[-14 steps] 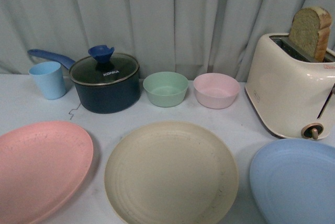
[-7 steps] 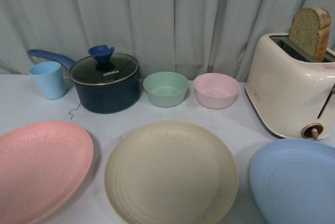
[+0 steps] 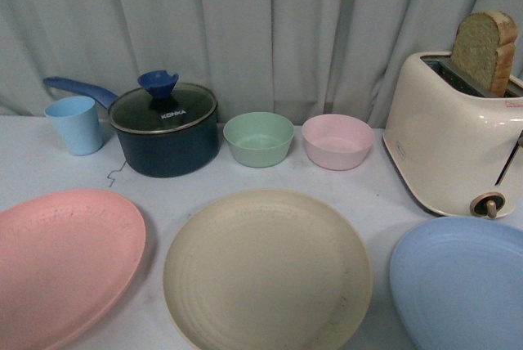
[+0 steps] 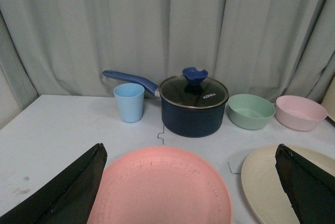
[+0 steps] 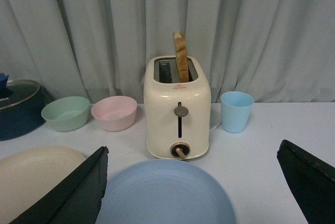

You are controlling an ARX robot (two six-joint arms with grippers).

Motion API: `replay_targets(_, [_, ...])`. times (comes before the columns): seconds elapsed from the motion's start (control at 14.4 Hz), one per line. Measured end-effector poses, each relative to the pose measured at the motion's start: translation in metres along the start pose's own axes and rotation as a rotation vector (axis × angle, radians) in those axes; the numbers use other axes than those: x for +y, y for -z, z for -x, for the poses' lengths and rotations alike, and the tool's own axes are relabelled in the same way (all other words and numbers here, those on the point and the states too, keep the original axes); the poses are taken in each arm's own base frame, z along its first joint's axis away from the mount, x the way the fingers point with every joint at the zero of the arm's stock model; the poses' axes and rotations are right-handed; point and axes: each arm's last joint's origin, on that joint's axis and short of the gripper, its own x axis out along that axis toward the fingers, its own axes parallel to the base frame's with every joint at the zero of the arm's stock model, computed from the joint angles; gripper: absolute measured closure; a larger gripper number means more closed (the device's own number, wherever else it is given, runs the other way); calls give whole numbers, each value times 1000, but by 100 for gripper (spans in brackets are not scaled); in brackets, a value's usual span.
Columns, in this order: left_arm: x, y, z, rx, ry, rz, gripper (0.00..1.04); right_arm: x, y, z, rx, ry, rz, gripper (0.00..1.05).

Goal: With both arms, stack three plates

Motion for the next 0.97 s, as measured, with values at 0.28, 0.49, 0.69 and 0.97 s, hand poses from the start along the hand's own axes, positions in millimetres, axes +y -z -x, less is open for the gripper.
replay_targets(0.28, [0, 2, 0, 31, 6, 7, 7, 0, 0, 0, 0, 0, 0, 6])
replay_targets(0.49, [3, -21, -6, 460, 36, 152, 7, 0, 0, 0, 0, 1, 0, 6])
replay_targets(0.69, [19, -46, -53, 345, 40, 121, 7, 0, 0, 0, 0, 0, 0, 6])
replay_targets(0.97, [63, -33, -174, 372, -8, 29, 7, 0, 0, 0, 0, 0, 0, 6])
